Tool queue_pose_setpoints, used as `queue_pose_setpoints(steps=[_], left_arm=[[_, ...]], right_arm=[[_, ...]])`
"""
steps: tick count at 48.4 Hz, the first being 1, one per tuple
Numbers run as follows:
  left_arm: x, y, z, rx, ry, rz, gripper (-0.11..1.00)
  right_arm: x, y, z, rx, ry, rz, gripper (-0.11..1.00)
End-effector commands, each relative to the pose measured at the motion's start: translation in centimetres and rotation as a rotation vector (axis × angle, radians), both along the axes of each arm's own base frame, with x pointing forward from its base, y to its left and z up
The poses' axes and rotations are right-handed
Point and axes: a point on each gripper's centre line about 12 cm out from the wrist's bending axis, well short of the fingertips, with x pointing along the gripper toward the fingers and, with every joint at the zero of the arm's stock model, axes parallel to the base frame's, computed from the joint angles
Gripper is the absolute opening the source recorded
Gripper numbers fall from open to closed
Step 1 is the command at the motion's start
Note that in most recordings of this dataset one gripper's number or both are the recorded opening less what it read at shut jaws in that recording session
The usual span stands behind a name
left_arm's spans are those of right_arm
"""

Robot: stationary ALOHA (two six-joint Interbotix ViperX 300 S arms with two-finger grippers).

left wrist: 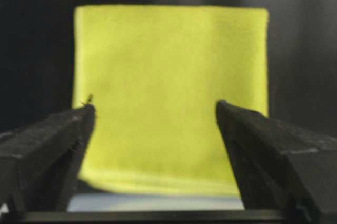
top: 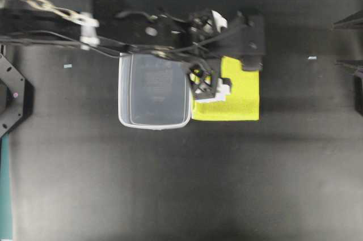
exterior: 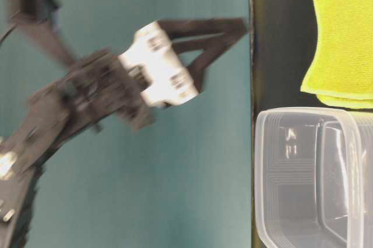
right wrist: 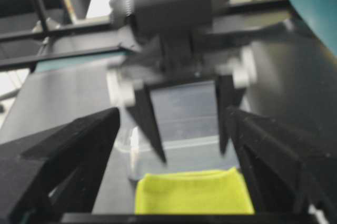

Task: Place the yellow towel into the container with the left arm.
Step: 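Pinch the yellow towel with the left gripper and lift it, then carry the lifted towel left over the clear container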

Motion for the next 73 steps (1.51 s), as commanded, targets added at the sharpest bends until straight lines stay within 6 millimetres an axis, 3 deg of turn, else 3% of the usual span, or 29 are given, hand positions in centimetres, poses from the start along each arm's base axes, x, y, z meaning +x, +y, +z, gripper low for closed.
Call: queue_pose_setpoints(steps=[1,7,14,28,32,40,45,54,62,68,73], left_arm=[[1.2,-0.3,-2.1,0.001,0.032,-0.007,0.9],[1.6,-0.9,-6.6,-0.003,0.123,-0.019,0.9],[1.5,-1.7,-10.0,-0.007,0.205,-0.029,0.9],[1.1,-2.2,-12.0,-0.005,0.251,-0.041,0.86],[1.2,-2.7,-11.9,-0.004,0.256,-0.05,0.74],[1.5,-3.3,-11.1,-0.001,0.256,-0.063,0.29],[2.2,-3.3,-7.8,0.0,0.219,-0.061,0.08],[2.1,-3.0,2.9,0.003,0.104,-0.049,0.07],[-1.4,-2.0,11.1,0.002,0.063,-0.025,0.07],[-5.2,-1.4,13.9,0.0,0.116,-0.006,0.07],[-8.2,-1.1,14.0,-0.003,0.171,0.005,0.07]], right_arm=[[-0.1,-0.1,0.6,0.009,-0.01,-0.01,0.78],[-0.2,-0.2,0.6,0.03,-0.004,-0.016,0.78],[-0.2,-0.2,0.8,0.034,-0.018,-0.017,0.78],[-0.3,-0.2,1.0,0.032,-0.03,-0.017,0.78],[-0.3,-0.2,1.0,0.032,-0.03,-0.017,0.78],[-0.3,-0.2,1.0,0.033,-0.03,-0.017,0.78],[-0.3,-0.2,1.1,0.033,-0.032,-0.017,0.78],[-0.3,-0.2,1.1,0.031,-0.033,-0.017,0.78],[-0.3,-0.2,1.1,0.031,-0.031,-0.017,0.78],[-0.3,-0.2,1.1,0.031,-0.031,-0.017,0.78],[-0.3,-0.2,1.1,0.033,-0.032,-0.017,0.78]])
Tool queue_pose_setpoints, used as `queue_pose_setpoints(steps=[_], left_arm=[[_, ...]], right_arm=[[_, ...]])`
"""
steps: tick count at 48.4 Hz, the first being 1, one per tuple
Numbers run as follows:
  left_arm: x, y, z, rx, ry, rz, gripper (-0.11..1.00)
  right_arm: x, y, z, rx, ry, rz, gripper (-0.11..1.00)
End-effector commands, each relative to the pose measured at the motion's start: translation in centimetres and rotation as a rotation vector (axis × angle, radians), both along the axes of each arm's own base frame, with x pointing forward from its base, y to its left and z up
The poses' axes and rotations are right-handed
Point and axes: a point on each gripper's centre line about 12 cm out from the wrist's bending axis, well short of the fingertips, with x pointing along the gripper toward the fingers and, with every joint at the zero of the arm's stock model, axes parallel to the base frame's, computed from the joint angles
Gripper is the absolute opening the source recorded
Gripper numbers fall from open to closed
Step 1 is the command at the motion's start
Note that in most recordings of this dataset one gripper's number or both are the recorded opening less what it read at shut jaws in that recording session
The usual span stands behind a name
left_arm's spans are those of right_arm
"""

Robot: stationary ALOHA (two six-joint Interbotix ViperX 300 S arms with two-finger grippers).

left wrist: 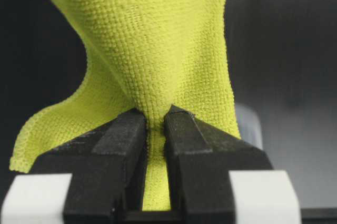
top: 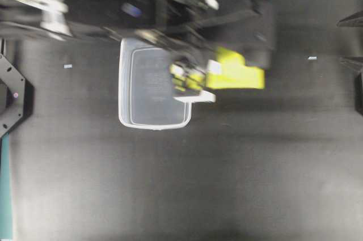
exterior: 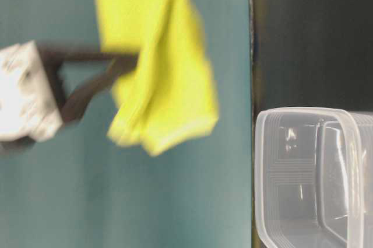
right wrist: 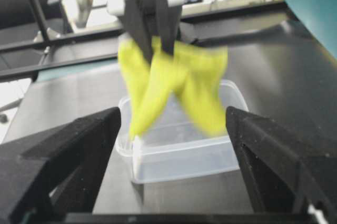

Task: Place the yellow towel into the container with the left arm.
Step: 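Carry the lifted towel left over the clear container, then lower the towel into the container, open the left gripper, withdraw left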

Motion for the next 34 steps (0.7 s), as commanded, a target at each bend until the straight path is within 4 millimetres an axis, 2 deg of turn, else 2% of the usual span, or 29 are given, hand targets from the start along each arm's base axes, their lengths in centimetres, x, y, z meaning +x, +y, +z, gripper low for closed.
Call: queue_pose_setpoints(steps=[1,11,17,22,30,34], left_arm=[[-3.2,0.1,1.8,0.002,-0.003,0.006,0.07],[-5.9,0.2,-1.0,0.002,0.012,0.008,0.07],[-7.2,0.6,-4.3,0.002,0.057,0.016,0.07],[-7.6,0.5,-6.6,0.0,0.077,0.011,0.07],[-7.5,0.6,-9.3,0.0,0.052,0.008,0.07],[-7.5,0.6,-10.0,0.002,0.039,0.007,0.07]], right_arm=[[0.1,0.0,0.8,0.003,-0.02,-0.002,0.78],[0.1,0.0,0.8,0.003,-0.025,-0.002,0.77],[0.1,0.0,0.8,0.003,-0.025,-0.002,0.77],[0.2,0.0,0.8,0.003,-0.023,-0.002,0.77],[0.2,0.0,0.8,0.003,-0.023,-0.002,0.77],[0.2,0.0,0.7,0.003,-0.023,-0.002,0.77]])
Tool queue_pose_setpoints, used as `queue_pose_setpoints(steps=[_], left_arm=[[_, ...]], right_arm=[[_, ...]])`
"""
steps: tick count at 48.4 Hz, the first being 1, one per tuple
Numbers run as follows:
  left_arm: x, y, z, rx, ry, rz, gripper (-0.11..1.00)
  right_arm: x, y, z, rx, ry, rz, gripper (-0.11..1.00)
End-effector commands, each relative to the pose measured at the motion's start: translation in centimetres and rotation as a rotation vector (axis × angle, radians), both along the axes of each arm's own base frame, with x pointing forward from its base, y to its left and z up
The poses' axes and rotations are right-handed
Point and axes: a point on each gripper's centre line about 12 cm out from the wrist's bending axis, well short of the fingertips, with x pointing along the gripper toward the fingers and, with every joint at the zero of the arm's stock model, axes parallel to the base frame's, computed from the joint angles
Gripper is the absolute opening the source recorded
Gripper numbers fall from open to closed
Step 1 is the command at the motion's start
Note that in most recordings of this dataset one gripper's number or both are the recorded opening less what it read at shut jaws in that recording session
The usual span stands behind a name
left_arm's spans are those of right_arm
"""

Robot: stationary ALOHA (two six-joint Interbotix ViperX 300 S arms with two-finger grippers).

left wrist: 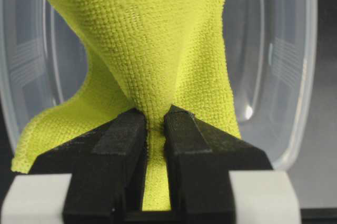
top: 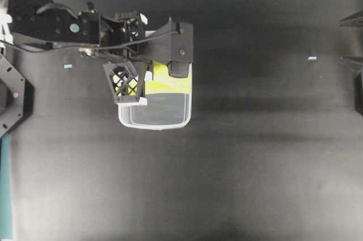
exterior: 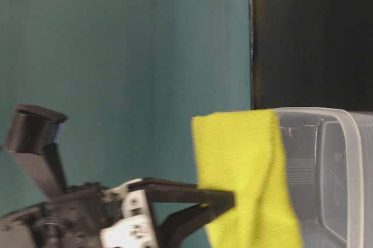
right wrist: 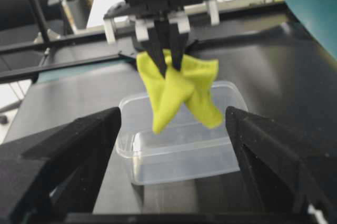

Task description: Place the yellow towel into the container with the left arm.

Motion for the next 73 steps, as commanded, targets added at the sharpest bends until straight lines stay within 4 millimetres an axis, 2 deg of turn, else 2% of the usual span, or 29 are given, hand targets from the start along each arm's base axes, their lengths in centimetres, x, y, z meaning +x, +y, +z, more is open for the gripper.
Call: queue_pose_setpoints(steps=[1,16,25,26,36,41,47,53,58,62,73], left_arm=[[0.2,0.0,-0.3,0.005,-0.037,-0.006,0.07],[-0.3,-0.2,-2.2,0.003,-0.01,-0.01,0.07],[-0.1,-0.2,-2.3,0.003,-0.017,-0.011,0.09],[0.0,-0.1,-2.3,0.002,-0.02,-0.007,0.12],[0.3,-0.4,-1.8,0.001,-0.034,-0.014,0.73],[0.5,-0.3,-0.1,0.002,-0.071,-0.01,0.9],[-0.3,-0.2,4.1,0.009,-0.153,-0.008,0.87],[-2.8,-0.3,7.8,0.007,-0.26,0.004,0.86],[-5.0,-0.6,10.0,0.01,-0.358,-0.004,0.86],[-6.7,-0.6,10.5,0.013,-0.434,-0.001,0.85],[-11.1,-0.7,10.0,0.02,-0.623,-0.004,0.85]], right_arm=[[0.2,0.0,0.7,0.006,-0.02,-0.002,0.77],[0.3,-0.2,0.9,0.003,-0.037,-0.01,0.77],[0.3,-0.2,0.9,0.005,-0.037,-0.013,0.77],[0.3,-0.2,0.9,0.003,-0.039,-0.013,0.77],[0.3,-0.2,0.8,0.005,-0.036,-0.013,0.77],[0.3,-0.2,0.8,0.002,-0.037,-0.013,0.77],[0.2,-0.2,0.9,0.004,-0.039,-0.013,0.77],[0.2,-0.2,0.9,0.003,-0.037,-0.013,0.77],[0.2,-0.2,0.7,0.004,-0.028,-0.012,0.77],[0.1,-0.2,0.0,0.004,-0.003,-0.012,0.77],[0.1,-0.2,-0.3,0.009,0.018,-0.012,0.74]])
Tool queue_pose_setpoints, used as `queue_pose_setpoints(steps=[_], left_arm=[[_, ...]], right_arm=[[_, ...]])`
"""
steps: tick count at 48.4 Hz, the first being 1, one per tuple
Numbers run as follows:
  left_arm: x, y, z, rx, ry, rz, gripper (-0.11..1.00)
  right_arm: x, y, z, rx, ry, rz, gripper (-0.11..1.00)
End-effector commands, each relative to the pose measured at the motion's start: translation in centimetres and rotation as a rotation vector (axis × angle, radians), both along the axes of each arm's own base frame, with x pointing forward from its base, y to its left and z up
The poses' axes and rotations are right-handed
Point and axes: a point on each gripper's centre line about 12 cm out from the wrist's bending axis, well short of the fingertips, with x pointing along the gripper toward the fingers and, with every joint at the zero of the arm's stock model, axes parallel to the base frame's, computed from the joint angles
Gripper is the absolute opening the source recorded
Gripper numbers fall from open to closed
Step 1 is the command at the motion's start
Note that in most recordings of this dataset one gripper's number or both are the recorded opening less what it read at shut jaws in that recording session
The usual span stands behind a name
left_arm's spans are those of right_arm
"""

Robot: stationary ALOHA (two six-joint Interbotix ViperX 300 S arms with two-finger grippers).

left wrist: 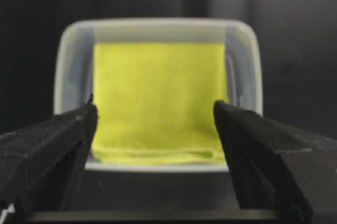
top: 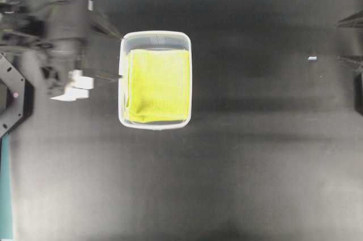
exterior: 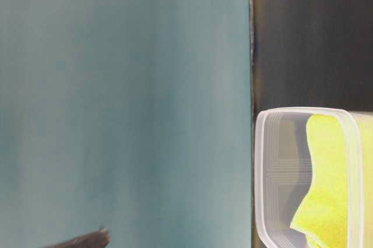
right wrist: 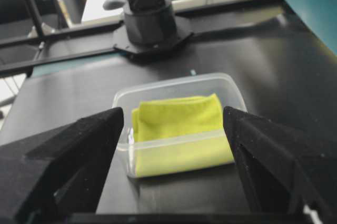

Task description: Place the yellow towel into the container with the left arm.

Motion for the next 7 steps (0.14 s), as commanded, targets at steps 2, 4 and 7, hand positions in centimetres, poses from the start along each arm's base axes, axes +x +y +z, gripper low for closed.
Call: queue_pose_setpoints(steps=[2,4,7], left_arm=[[-1.8,0.0,0.3,0.006,-0.13,-0.001,0.85],[-2.3,-0.1,0.2,0.007,-0.167,-0.004,0.85],[-2.9,-0.2,-0.2,0.006,-0.204,-0.006,0.85]], right_arm=[[0.1,-0.1,0.2,0.004,-0.003,-0.003,0.74],[0.1,0.0,0.3,0.004,-0.007,-0.003,0.74],[0.1,-0.1,0.3,0.006,-0.005,-0.003,0.74]])
